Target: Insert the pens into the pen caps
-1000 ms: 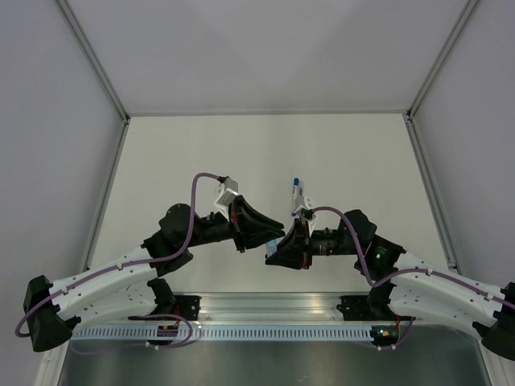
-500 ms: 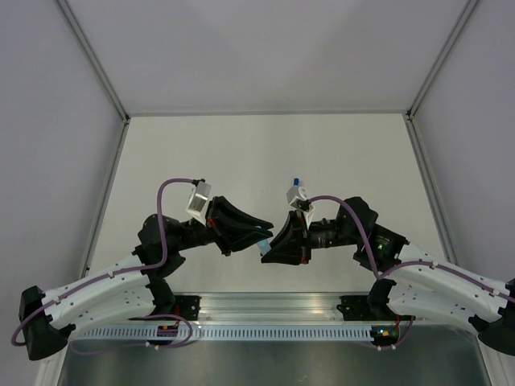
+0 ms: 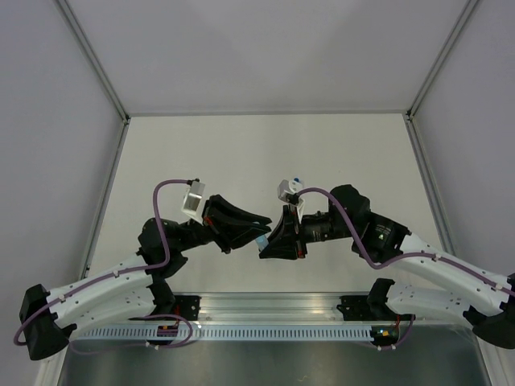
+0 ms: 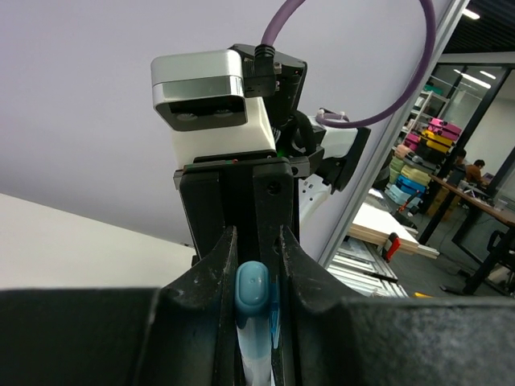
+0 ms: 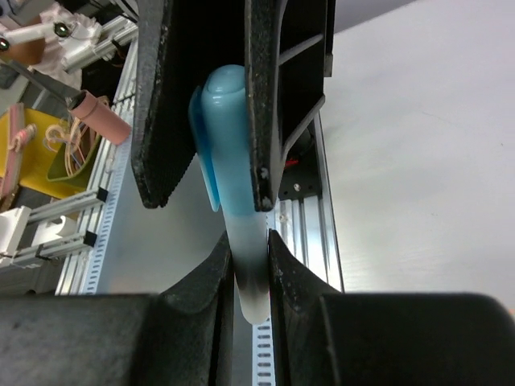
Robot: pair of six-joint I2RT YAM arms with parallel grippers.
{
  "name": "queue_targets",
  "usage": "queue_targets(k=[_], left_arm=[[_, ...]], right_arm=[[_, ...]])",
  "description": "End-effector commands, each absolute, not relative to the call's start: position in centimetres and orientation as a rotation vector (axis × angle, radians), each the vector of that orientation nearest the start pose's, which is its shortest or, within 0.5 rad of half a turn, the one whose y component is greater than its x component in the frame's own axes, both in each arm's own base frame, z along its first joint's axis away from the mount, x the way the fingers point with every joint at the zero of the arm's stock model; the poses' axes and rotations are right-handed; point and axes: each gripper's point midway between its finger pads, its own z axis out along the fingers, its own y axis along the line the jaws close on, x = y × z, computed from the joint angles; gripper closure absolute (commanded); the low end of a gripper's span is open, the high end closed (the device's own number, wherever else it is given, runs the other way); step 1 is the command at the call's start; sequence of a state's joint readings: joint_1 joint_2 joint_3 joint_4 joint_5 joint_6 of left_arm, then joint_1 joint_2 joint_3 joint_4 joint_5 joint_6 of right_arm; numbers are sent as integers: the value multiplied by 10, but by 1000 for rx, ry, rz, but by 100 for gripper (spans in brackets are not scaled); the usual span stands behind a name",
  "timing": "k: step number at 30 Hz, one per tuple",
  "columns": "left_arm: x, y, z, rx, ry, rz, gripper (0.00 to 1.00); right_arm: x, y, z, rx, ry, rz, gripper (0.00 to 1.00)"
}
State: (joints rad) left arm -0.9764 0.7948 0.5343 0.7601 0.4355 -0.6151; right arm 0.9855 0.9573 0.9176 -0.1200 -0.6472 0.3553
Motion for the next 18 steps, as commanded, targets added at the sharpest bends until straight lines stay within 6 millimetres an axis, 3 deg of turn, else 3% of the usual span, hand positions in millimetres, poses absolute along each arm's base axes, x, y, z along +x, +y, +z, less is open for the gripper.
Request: queue_targets(k=[1,8,11,13,14,16,17,18], left_arm=[[48,-320,249,943,1538,-1742,98],[53,-323,241,922,1550,-1728,98],[66,-321,249,850,1564,-1668,98],[75,-314,267,800,1557,-1603,95],[91,-311,291,714,1531,-1535,89],[104,-302,301,661,1573,-1429,79],[115,-293,336,584,1516,-1378,67],[122,-288,347,565,1509,-1329,56]], right_arm=[[133,319,456,-762,1191,1324,100],[140,326,456,-783,1188,1296,100],[138,332,443,-822,1209,1314,100],[135,339,419,-877,1255,1332,100],[135,341,409,-896,1274,1332,100],[137,345,373,-925,1351,1323,100],[138,346,363,-932,1370,1322,100],[137,347,341,-942,1419,1322,100]])
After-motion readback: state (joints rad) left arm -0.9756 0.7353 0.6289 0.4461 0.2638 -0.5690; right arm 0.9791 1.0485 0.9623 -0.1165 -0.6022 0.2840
